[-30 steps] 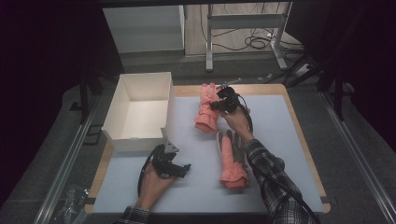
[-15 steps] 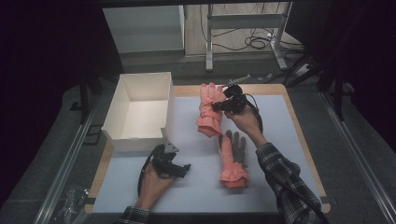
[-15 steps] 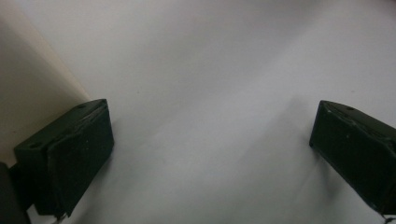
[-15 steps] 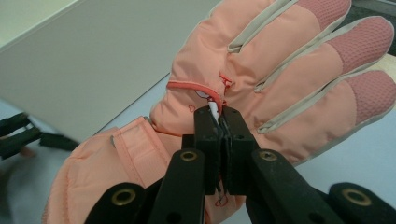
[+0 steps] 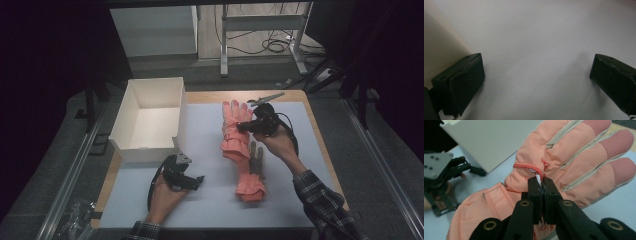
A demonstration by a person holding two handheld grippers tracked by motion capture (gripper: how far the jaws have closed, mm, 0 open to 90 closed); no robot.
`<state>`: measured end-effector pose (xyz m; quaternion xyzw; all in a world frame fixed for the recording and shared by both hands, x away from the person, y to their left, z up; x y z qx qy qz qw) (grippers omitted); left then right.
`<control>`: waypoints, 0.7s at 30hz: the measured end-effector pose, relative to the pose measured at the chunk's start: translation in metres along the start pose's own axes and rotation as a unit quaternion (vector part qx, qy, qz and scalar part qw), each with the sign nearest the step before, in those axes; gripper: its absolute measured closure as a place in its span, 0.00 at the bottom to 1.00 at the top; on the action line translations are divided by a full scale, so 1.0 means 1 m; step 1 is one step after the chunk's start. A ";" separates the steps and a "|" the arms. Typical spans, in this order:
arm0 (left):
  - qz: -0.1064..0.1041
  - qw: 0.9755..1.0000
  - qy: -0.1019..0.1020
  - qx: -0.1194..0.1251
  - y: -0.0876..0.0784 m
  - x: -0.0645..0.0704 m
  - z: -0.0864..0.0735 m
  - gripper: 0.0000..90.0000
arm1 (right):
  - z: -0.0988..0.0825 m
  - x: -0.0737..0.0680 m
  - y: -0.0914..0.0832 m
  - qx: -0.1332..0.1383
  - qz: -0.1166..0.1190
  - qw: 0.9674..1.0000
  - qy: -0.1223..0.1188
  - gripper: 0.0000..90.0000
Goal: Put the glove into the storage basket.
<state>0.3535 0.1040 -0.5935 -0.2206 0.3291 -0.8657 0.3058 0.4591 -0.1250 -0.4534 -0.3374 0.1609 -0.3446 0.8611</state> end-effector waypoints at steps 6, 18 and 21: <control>0.000 1.000 -0.001 0.002 0.000 0.000 0.000 0.00 | -0.027 -0.008 -0.026 -0.010 0.005 1.000 0.001 0.95; 0.000 1.000 -0.002 0.002 0.000 0.000 0.000 0.00 | -0.075 -0.029 -0.052 -0.029 0.003 1.000 -0.009 0.95; 0.001 1.000 -0.001 0.001 0.000 0.000 0.000 0.00 | -0.084 -0.031 -0.045 -0.038 -0.003 0.999 -0.010 0.95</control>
Point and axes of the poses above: each handheld gripper's, and its own axes: y roughly forward along the jaws, z roughly out of its top, x roughly to its right, the point moved 6 cm from there along y, roughly forward along the jaws, and after that the axes turned 11 degrees about -z, right-handed, at the moved point
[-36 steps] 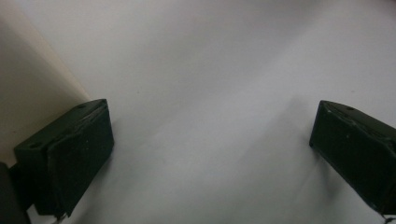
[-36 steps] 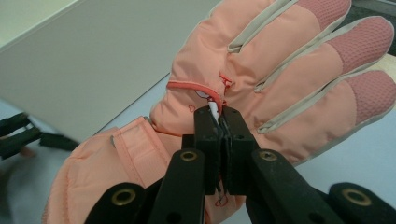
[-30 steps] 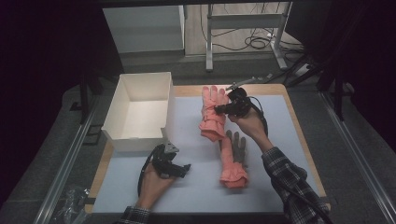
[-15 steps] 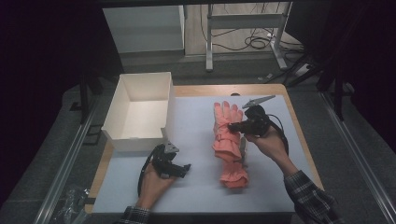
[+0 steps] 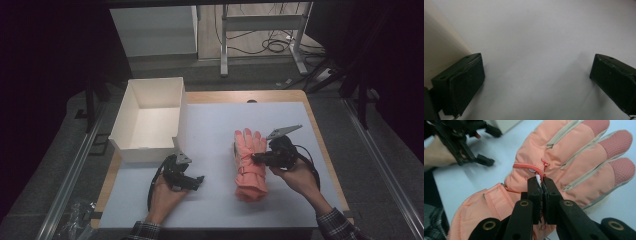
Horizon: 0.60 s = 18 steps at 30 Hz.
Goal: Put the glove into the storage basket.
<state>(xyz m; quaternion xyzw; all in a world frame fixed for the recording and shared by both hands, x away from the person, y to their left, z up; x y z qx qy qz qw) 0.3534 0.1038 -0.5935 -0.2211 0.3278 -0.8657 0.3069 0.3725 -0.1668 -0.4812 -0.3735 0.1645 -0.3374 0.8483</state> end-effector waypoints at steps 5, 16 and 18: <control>0.000 1.000 0.001 0.000 0.000 0.000 0.000 0.00 | -0.010 -0.001 0.017 -0.010 -0.021 1.000 -0.012 0.89; 0.000 1.000 -0.002 0.000 0.000 0.000 0.000 0.00 | -0.012 0.003 0.013 0.010 -0.041 0.999 -0.007 0.60; 0.000 1.000 -0.001 0.000 0.000 0.000 0.000 0.00 | -0.012 0.004 0.010 0.015 -0.042 0.999 -0.008 0.59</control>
Point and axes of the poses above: each handheld gripper's, and its own axes: y roughly forward along the jaws, z roughly out of its top, x roughly to its right, the point moved 6 cm from there along y, roughly forward along the jaws, and after that the axes turned 11 degrees about -z, right-handed, at the moved point
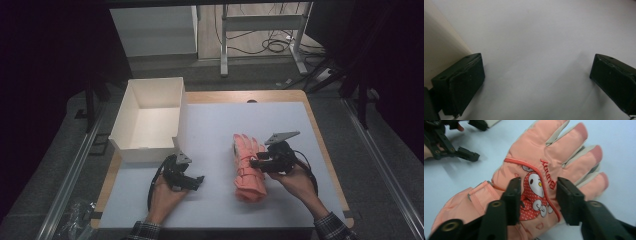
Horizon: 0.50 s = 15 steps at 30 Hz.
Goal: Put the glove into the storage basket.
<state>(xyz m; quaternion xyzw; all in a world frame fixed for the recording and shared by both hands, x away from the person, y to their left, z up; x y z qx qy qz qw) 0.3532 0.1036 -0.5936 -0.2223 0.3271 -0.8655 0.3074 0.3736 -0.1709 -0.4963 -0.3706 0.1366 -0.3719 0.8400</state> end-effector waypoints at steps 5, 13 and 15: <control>0.000 1.000 0.000 0.000 0.000 0.000 0.000 0.00 | -0.007 0.017 -0.018 0.023 -0.018 0.999 0.015 0.57; 0.000 1.000 0.001 -0.002 0.000 0.000 0.000 0.00 | -0.039 0.028 -0.021 0.028 -0.034 0.999 0.021 0.57; 0.000 1.000 0.001 -0.002 0.000 0.000 0.000 0.00 | -0.054 0.026 -0.020 0.031 -0.021 0.999 0.028 0.69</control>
Point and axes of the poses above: each handheld gripper's, and its own axes: y roughly forward along the jaws, z roughly out of its top, x roughly to its right, the point moved 6 cm from there along y, roughly forward along the jaws, and after that the axes turned 11 degrees about -z, right-handed, at the moved point
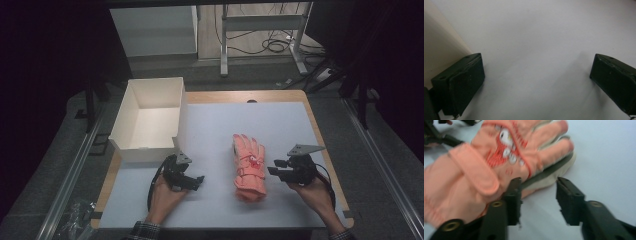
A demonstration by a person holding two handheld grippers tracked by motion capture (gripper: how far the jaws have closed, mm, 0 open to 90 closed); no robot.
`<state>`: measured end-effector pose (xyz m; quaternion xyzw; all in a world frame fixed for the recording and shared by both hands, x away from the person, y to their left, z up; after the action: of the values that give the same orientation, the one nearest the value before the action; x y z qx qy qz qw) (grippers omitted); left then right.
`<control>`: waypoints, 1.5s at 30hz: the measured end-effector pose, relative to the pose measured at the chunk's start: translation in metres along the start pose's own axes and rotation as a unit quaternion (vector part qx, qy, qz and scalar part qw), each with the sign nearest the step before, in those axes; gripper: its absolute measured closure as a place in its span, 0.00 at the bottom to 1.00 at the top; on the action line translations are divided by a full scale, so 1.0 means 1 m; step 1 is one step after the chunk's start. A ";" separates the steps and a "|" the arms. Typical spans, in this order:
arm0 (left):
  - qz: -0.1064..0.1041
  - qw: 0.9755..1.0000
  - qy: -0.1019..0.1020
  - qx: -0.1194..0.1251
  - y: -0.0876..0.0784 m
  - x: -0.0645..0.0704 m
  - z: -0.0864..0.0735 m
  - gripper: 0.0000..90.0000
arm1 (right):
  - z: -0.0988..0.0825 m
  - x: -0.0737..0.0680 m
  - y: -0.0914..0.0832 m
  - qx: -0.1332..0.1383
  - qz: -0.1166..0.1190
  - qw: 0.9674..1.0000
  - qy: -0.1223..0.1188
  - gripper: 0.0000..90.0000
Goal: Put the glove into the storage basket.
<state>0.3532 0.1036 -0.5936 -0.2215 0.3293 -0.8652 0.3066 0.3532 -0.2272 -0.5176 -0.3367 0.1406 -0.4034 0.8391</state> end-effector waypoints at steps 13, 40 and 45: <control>0.001 1.000 0.002 0.000 0.000 0.000 0.000 0.00 | -0.049 -0.031 0.015 -0.023 0.048 0.999 -0.012 0.87; 0.000 1.000 0.002 -0.002 0.000 0.000 0.000 0.00 | -0.025 -0.077 0.048 -0.013 0.065 0.997 -0.031 0.84; 0.000 1.000 0.003 -0.002 0.000 0.000 0.000 0.00 | -0.018 -0.082 0.056 -0.013 0.063 0.997 -0.035 0.84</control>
<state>0.3533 0.1039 -0.5935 -0.2196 0.3319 -0.8650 0.3056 0.3241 -0.1471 -0.5720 -0.3520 0.1370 -0.3357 0.8629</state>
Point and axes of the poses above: each handheld gripper's, and its own axes: y roughly forward along the jaws, z roughly out of its top, x roughly to its right, the point moved 6 cm from there along y, roughly forward along the jaws, and after that the axes turned 11 degrees about -z, right-handed, at the moved point
